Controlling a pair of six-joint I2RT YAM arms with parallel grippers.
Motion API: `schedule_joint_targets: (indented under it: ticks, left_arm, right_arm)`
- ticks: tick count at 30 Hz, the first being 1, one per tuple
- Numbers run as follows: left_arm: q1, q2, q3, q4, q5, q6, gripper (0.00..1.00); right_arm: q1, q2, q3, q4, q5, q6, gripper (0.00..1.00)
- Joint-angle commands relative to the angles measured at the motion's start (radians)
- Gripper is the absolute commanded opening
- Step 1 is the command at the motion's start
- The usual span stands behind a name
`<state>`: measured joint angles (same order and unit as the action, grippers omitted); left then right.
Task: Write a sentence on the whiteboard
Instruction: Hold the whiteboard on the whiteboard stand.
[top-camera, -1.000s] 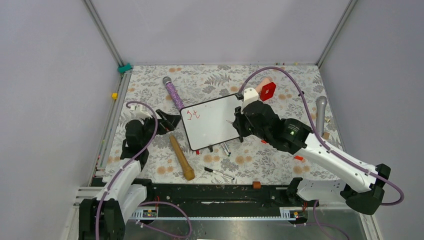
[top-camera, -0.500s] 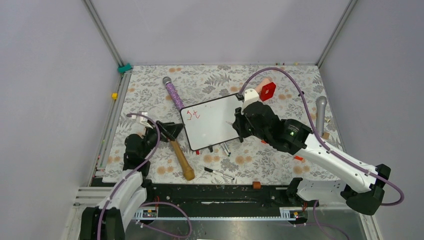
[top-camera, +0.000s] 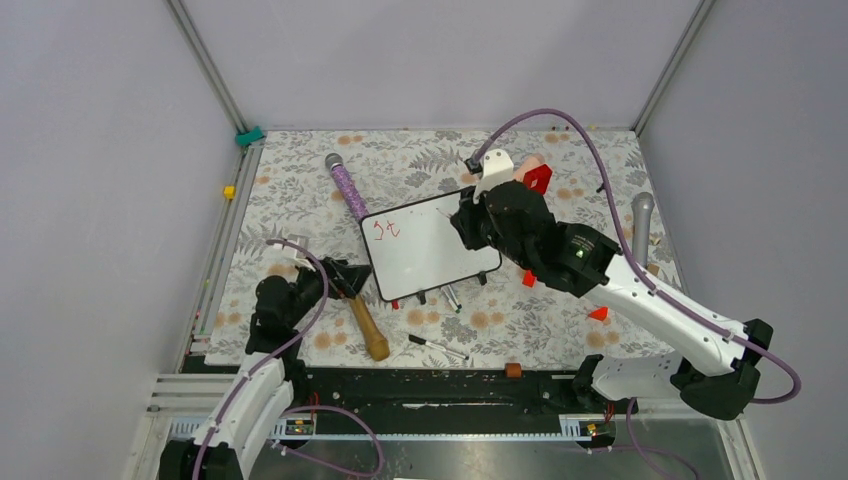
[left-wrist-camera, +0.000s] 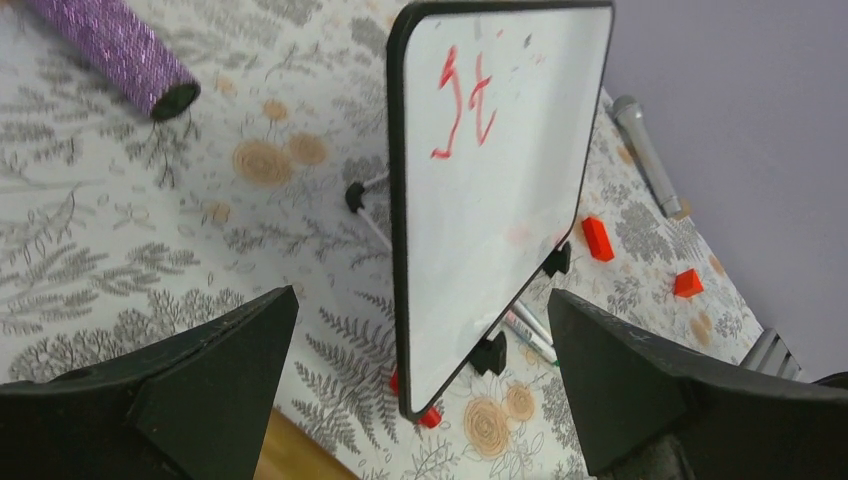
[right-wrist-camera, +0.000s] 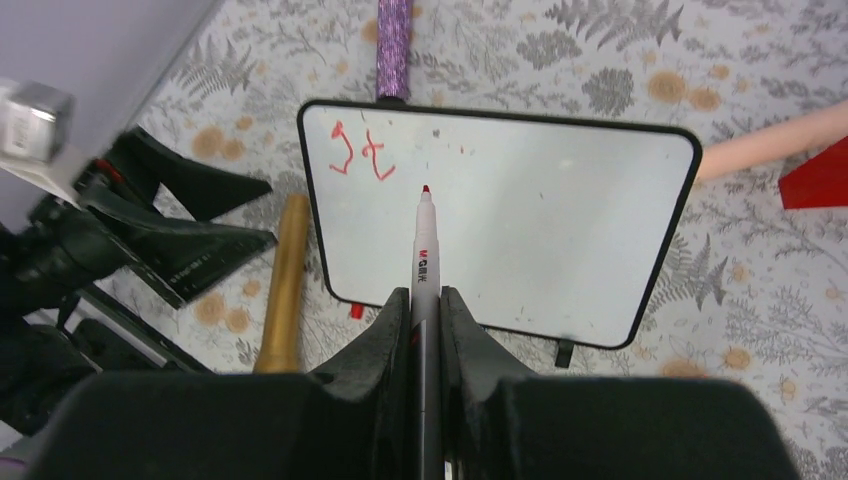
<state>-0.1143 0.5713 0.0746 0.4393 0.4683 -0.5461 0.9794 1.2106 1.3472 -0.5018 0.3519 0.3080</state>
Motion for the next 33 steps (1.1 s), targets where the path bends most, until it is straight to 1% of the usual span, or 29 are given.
schedule_joint_targets:
  ticks: [1,3,5,10,13,14,15,17,18,19,23,24,27,29,32,33]
  left_arm:
    - [0.000,0.074,0.028,0.050,0.064,0.000,0.99]
    - [-0.001,0.108,0.011,0.107,0.080,-0.008,0.99]
    - [-0.001,0.148,0.015,0.146,0.112,-0.005,0.99]
    - [-0.001,0.246,0.018,0.267,0.209,-0.008,0.99]
    - [-0.008,0.329,0.082,0.218,0.288,0.008,0.99]
    - [-0.009,0.360,0.094,0.234,0.330,0.010,0.99]
    - [-0.009,0.392,0.095,0.272,0.371,0.002,0.99]
    - [-0.009,0.452,0.078,0.421,0.465,-0.040,0.99]
    - [-0.009,0.474,0.070,0.484,0.489,-0.061,0.99]
    - [-0.008,0.489,0.070,0.508,0.498,-0.068,0.99]
    - [-0.008,0.508,0.076,0.508,0.506,-0.052,0.99]
    - [-0.007,0.502,0.078,0.487,0.499,-0.041,0.99]
    - [-0.005,0.452,0.114,0.298,0.440,0.042,0.99]
    - [-0.005,0.426,0.138,0.208,0.402,0.081,0.99]
    - [-0.004,0.387,0.146,0.142,0.356,0.106,0.95]
    - [-0.001,0.375,0.142,0.130,0.334,0.106,0.92]
  right_arm:
    - [-0.009,0.012,0.123,0.055,0.097,-0.056,0.00]
    - [-0.024,0.026,0.168,0.020,0.117,-0.055,0.00]
    - [-0.030,0.030,0.178,0.000,0.117,-0.033,0.00]
    - [-0.031,0.000,0.074,0.001,0.020,0.020,0.00]
    - [-0.031,-0.042,-0.014,0.008,-0.020,0.041,0.00]
    - [-0.031,-0.053,-0.040,0.015,-0.020,0.046,0.00]
    - [-0.031,-0.059,-0.057,0.019,-0.011,0.046,0.00]
    - [-0.031,-0.063,-0.069,0.019,0.006,0.041,0.00]
    - [-0.031,-0.062,-0.072,0.022,0.009,0.040,0.00]
    - [-0.031,-0.060,-0.075,0.030,0.003,0.041,0.00]
    - [-0.031,-0.045,-0.096,0.070,-0.049,0.046,0.00]
    - [-0.030,-0.042,-0.099,0.076,-0.056,0.045,0.00]
    - [-0.031,-0.042,-0.107,0.083,-0.062,0.044,0.00]
    - [-0.030,-0.048,-0.128,0.091,-0.061,0.043,0.00]
    - [-0.031,-0.061,-0.163,0.115,-0.048,0.033,0.00]
    - [-0.031,-0.061,-0.168,0.118,-0.040,0.029,0.00]
